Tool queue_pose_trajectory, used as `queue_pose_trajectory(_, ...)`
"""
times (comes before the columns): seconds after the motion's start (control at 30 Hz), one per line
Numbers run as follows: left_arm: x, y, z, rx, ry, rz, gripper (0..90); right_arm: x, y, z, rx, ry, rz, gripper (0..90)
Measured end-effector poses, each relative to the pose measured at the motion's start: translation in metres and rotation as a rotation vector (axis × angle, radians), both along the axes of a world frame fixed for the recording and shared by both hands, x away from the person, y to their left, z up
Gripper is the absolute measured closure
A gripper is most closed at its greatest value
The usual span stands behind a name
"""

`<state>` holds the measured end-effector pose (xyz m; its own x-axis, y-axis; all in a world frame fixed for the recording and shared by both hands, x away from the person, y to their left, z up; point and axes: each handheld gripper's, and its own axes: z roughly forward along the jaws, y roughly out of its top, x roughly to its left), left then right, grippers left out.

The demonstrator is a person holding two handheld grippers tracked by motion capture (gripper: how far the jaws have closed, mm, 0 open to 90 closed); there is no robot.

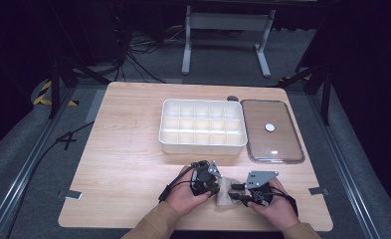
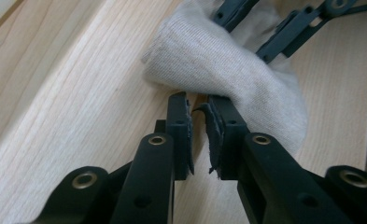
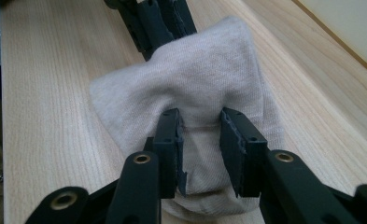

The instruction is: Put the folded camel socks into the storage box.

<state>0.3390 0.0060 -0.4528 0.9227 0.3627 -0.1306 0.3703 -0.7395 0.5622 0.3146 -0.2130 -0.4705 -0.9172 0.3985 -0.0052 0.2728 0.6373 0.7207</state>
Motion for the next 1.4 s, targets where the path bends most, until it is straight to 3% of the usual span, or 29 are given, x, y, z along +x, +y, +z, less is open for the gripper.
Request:
queue_pose_trajectory(0.13, -0.003, -0.002, 0.004, -0.019, -0.006, -0.006, 78.7, -0.002, 0.002, 0.0, -0.003, -0.008, -0.007, 68.3)
queue_pose_trajectory(0.33, -0.006, -0.005, 0.008, 0.0, -0.038, -0.018, 78.6, -0.006, 0.009, 0.001, -0.014, -0.027, -0.013, 68.7)
queue_pose_trajectory(0.43, -0.006, -0.004, 0.008, -0.01, -0.035, -0.005, 77.6, -0.007, 0.01, 0.002, -0.022, -0.027, -0.014, 67.4)
queue_pose_trajectory(0.53, -0.004, -0.001, 0.009, -0.014, -0.032, 0.017, 76.7, -0.008, 0.007, 0.009, -0.038, -0.034, -0.035, 62.8)
queue_pose_trajectory(0.8, -0.003, -0.001, 0.008, -0.004, -0.037, 0.027, 76.1, -0.013, -0.006, 0.028, -0.022, -0.064, -0.069, 67.3)
queue_pose_trajectory(0.9, -0.003, -0.001, 0.008, -0.001, -0.034, 0.026, 76.2, -0.013, -0.011, 0.029, -0.017, -0.037, -0.082, 77.1)
queue_pose_trajectory(1.03, -0.004, -0.002, 0.008, -0.01, -0.033, 0.02, 76.5, -0.009, -0.014, 0.019, -0.04, 0.022, -0.1, 87.9)
queue_pose_trajectory(1.4, -0.01, -0.008, 0.015, -0.034, -0.063, -0.014, 76.8, -0.008, -0.009, 0.009, -0.044, 0.051, -0.102, 89.4)
